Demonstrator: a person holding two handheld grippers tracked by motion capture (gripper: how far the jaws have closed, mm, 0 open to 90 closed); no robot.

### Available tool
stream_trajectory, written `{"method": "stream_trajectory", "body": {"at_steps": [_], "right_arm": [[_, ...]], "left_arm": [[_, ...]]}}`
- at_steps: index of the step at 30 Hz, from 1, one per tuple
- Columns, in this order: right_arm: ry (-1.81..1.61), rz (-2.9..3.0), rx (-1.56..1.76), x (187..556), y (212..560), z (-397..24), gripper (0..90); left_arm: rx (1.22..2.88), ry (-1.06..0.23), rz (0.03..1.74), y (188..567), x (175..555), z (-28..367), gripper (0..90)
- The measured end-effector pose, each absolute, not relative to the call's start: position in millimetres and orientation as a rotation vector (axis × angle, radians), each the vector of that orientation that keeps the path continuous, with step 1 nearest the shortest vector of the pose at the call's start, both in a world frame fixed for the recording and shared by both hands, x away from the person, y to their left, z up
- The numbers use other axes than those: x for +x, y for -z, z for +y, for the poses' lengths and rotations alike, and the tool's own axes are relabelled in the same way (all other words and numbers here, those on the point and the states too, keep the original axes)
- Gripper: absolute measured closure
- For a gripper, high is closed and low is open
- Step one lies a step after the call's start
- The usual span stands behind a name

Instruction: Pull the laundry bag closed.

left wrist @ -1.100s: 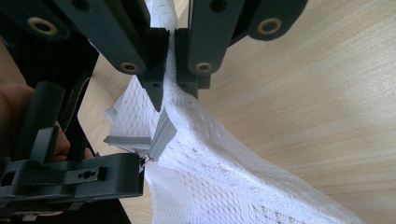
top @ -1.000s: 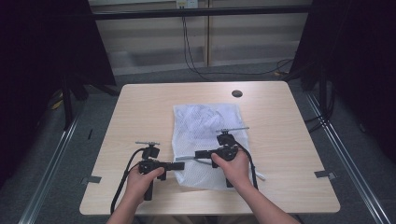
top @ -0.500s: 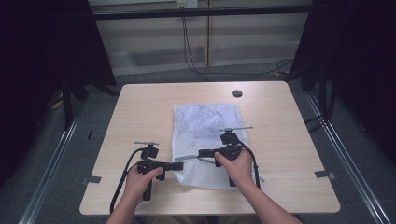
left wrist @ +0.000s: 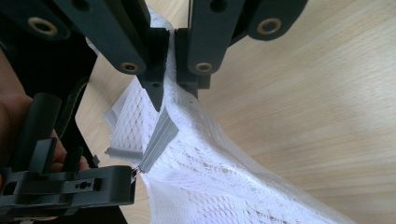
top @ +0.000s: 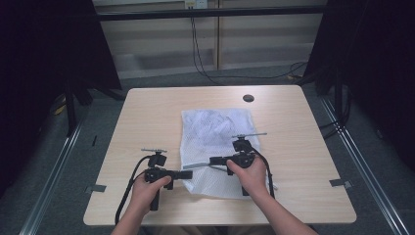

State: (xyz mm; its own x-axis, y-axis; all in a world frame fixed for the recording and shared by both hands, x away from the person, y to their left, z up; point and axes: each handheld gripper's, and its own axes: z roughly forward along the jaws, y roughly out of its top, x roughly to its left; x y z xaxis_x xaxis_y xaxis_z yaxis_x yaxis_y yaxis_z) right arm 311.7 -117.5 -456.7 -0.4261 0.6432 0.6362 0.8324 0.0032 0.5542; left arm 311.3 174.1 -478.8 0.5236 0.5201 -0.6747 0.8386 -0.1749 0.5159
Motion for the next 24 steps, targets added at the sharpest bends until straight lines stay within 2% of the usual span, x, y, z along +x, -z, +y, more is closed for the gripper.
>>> {"method": "stream_trajectory", "body": {"at_steps": [24], "right_arm": [[1.401,-2.055,-1.585,309,459,-138,87.2]], "left_arm": [[1.835,0.444,1.142,478,312,178,88.3]]}}
